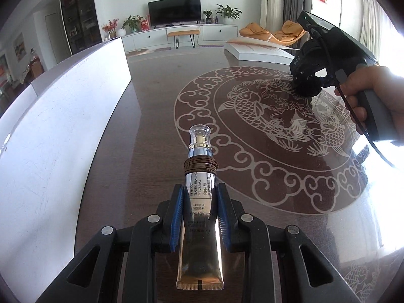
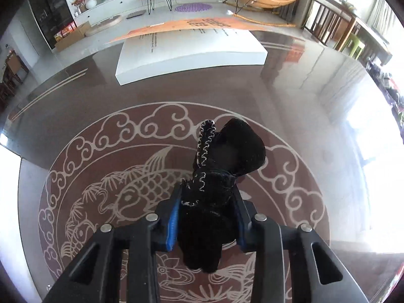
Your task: Organize objects
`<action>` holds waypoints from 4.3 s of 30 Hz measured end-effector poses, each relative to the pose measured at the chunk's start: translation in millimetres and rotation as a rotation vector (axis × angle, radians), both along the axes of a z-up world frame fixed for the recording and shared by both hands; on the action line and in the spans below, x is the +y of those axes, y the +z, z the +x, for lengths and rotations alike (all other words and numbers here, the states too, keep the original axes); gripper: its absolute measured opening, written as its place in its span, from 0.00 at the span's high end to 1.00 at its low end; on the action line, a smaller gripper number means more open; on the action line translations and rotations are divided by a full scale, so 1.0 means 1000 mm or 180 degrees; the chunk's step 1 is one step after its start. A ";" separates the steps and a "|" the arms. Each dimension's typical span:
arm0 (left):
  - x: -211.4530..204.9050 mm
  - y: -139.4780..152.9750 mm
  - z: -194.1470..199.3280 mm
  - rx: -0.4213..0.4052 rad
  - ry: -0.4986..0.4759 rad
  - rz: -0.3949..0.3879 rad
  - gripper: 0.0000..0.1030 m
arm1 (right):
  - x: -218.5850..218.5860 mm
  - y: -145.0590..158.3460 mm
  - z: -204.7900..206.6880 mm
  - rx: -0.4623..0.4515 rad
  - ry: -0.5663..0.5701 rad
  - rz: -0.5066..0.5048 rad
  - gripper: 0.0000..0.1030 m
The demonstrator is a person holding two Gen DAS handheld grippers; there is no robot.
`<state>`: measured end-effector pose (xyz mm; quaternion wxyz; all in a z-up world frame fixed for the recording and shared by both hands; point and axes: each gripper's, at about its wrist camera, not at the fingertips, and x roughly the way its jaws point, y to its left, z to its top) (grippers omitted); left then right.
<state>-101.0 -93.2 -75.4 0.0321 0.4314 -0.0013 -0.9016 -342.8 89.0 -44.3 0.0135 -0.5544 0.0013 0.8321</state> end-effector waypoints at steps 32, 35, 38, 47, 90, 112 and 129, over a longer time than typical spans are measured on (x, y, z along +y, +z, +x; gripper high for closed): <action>-0.017 0.000 0.030 -0.0296 -0.0320 0.0055 0.33 | -0.006 -0.005 0.316 0.0361 0.0617 -0.0345 0.28; -0.005 0.001 0.019 -0.0295 -0.0393 0.0057 0.42 | -0.012 -0.004 0.317 0.0369 0.0677 -0.0104 0.60; 0.007 0.004 0.014 -0.0219 -0.0518 0.0026 0.76 | -0.004 -0.002 0.317 0.0312 0.0615 -0.0240 0.64; -0.010 0.038 0.053 0.0090 -0.0373 0.0586 0.77 | 0.009 0.030 0.325 0.0447 0.0555 -0.0442 0.64; -0.239 0.161 0.163 -0.0010 0.2004 -0.0201 0.07 | -0.309 0.151 0.316 0.0229 0.2575 -0.0365 0.08; -0.245 0.163 0.171 -0.0134 0.2133 -0.0243 0.07 | -0.321 0.152 0.314 0.0190 0.2575 -0.0172 0.07; -0.248 0.171 0.176 -0.0137 0.2187 -0.0165 0.07 | -0.324 0.165 0.317 0.0221 0.2637 -0.0165 0.07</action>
